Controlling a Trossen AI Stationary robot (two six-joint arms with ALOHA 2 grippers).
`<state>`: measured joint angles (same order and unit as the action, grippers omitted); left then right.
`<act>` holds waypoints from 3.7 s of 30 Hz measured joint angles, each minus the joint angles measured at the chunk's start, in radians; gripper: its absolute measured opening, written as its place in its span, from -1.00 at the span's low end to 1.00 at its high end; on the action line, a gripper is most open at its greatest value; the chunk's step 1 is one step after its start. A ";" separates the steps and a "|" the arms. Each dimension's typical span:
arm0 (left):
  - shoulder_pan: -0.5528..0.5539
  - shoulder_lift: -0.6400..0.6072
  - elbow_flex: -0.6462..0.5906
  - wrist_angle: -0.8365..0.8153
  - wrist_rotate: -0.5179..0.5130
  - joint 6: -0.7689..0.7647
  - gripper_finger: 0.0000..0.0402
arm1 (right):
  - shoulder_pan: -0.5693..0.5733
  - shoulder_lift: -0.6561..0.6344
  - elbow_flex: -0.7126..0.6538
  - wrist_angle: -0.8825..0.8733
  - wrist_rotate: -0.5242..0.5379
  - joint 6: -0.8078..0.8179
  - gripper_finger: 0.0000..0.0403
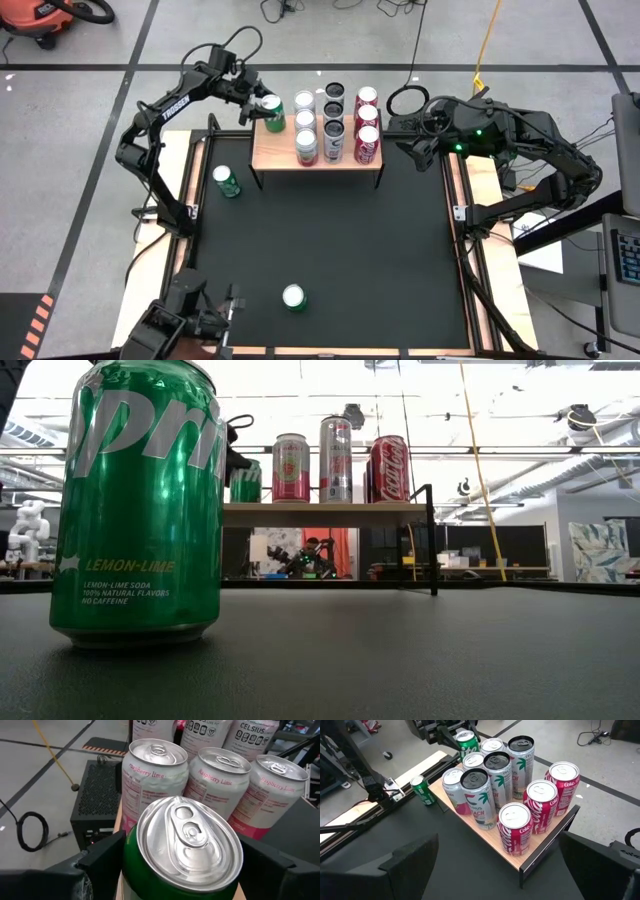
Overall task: Place canned beverage on shelf
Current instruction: Put the middle green soda can on the shelf
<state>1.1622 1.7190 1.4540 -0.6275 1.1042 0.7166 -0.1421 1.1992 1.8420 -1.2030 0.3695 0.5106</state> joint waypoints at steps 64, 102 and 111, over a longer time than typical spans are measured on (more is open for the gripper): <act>-0.270 -0.440 -0.047 -0.372 -0.431 -0.370 0.33 | 0.000 0.038 0.000 0.002 0.050 -0.015 0.94; -0.280 -0.295 -0.151 -0.086 -0.590 -0.317 0.32 | 0.000 0.042 0.000 0.002 0.083 -0.007 0.94; -0.280 -0.295 -0.151 -0.086 -0.630 -0.317 0.32 | 0.000 0.042 0.000 0.002 0.082 -0.003 0.94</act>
<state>0.8822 1.4242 1.3033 -0.7131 0.4746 0.4000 -0.1425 1.2415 1.8420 -1.2015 0.4519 0.5079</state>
